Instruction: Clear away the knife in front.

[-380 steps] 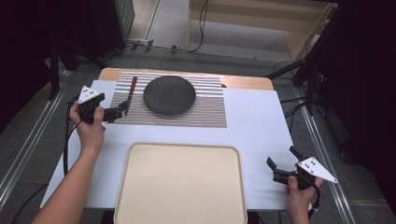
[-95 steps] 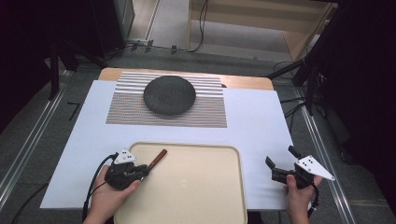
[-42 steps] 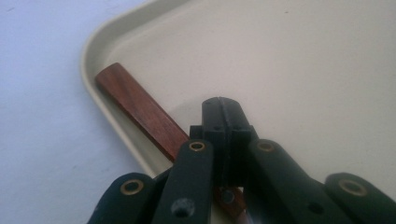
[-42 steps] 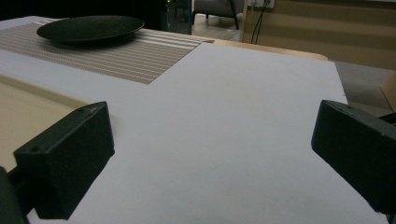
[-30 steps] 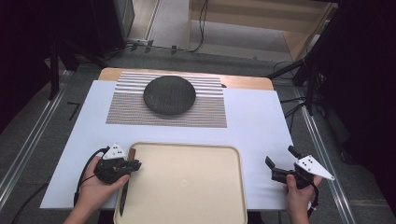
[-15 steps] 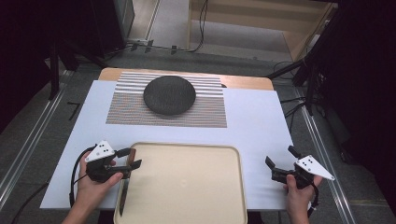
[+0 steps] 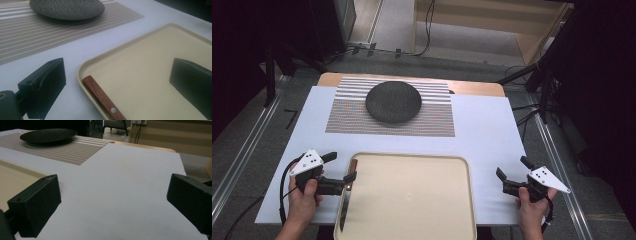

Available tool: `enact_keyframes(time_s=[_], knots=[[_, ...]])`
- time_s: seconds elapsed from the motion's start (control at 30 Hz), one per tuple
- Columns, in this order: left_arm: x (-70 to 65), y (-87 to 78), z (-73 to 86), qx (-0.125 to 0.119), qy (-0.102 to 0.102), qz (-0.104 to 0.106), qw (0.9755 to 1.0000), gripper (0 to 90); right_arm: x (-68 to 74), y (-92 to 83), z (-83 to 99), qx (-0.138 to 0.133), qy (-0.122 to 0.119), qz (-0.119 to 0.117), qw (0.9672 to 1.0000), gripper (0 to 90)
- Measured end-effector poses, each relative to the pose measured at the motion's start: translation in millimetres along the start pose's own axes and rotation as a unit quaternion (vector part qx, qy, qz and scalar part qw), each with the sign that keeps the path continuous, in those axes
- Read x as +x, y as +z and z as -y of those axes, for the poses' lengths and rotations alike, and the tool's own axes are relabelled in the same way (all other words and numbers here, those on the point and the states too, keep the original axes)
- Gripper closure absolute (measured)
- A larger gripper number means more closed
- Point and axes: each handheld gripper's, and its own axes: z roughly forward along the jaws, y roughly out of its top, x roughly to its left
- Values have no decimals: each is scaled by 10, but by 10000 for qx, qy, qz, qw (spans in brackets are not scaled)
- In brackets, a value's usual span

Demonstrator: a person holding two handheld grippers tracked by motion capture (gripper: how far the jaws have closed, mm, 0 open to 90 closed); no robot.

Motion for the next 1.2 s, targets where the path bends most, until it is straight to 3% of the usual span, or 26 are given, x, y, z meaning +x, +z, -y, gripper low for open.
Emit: enact_keyframes(time_s=[0.27, 0.7, 1.2], knots=[[110, -109, 27, -172, 41, -302, 9994, 4, -1, 1, 0, 2, -7, 2, 10000, 0], [334, -295, 95, -395, -41, -612, 9973, 4, -1, 0, 0, -3, -1, -4, 10000, 0], [595, -486, 225, -607, -198, -1044, 9925, 3, -1, 0, 0, 1, 1, -7, 10000, 0]])
